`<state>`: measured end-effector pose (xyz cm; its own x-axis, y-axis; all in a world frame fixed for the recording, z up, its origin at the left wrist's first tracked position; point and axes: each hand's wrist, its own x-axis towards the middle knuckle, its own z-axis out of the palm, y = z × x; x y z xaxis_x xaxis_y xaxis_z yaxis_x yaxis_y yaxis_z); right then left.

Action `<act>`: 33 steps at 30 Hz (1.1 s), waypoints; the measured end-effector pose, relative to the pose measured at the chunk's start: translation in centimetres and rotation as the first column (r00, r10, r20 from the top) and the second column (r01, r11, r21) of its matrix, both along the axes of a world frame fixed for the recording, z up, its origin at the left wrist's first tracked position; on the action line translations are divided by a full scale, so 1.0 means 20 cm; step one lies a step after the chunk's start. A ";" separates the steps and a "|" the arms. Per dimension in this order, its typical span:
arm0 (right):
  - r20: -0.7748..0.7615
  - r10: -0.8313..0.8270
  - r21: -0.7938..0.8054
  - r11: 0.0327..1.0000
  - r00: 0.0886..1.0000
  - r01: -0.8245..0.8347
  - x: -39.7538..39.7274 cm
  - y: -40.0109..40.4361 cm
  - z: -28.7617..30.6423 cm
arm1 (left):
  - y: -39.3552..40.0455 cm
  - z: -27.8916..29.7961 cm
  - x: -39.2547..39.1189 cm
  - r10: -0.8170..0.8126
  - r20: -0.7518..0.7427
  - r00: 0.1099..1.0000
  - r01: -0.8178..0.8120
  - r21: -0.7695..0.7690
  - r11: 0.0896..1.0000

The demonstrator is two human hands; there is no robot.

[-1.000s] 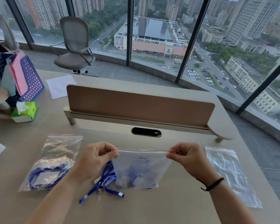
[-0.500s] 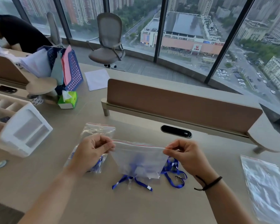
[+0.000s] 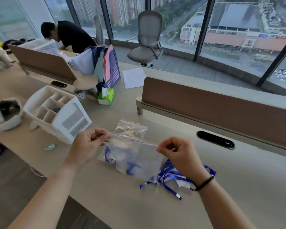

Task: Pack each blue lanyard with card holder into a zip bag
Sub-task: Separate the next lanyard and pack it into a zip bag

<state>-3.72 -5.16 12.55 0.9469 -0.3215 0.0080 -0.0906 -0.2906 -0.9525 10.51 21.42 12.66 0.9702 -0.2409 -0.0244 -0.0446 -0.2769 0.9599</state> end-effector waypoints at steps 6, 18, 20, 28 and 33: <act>-0.042 0.014 -0.045 0.999 0.999 -0.016 0.23 0.18 -0.08 | 0.14 -0.12 0.25 0.061 -0.026 0.998 -0.062 -0.018 0.998; -0.187 -0.118 -0.166 0.982 0.975 0.088 0.79 0.30 -0.28 | 0.20 -0.31 0.88 -0.046 -0.089 0.995 0.047 0.009 0.999; -0.210 -0.165 -0.184 0.975 0.964 0.126 0.90 0.28 -0.33 | 0.17 -0.39 1.00 -0.077 -0.112 0.991 0.079 0.015 0.997; -0.267 -0.362 -0.165 0.930 0.893 0.327 1.29 0.19 -0.56 | -0.05 -0.73 1.31 -0.067 -0.140 0.988 0.080 0.090 0.993; -0.309 -0.421 -0.152 0.907 0.853 0.393 1.43 0.13 -0.75 | -0.07 -0.91 1.19 -0.163 -0.044 0.986 0.167 0.381 0.909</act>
<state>24.95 -2.55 -2.51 0.6837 -0.6903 -0.2365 -0.5196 -0.2331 -0.8220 34.38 19.98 -5.59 0.9165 -0.3678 -0.1572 -0.1115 -0.6124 0.7826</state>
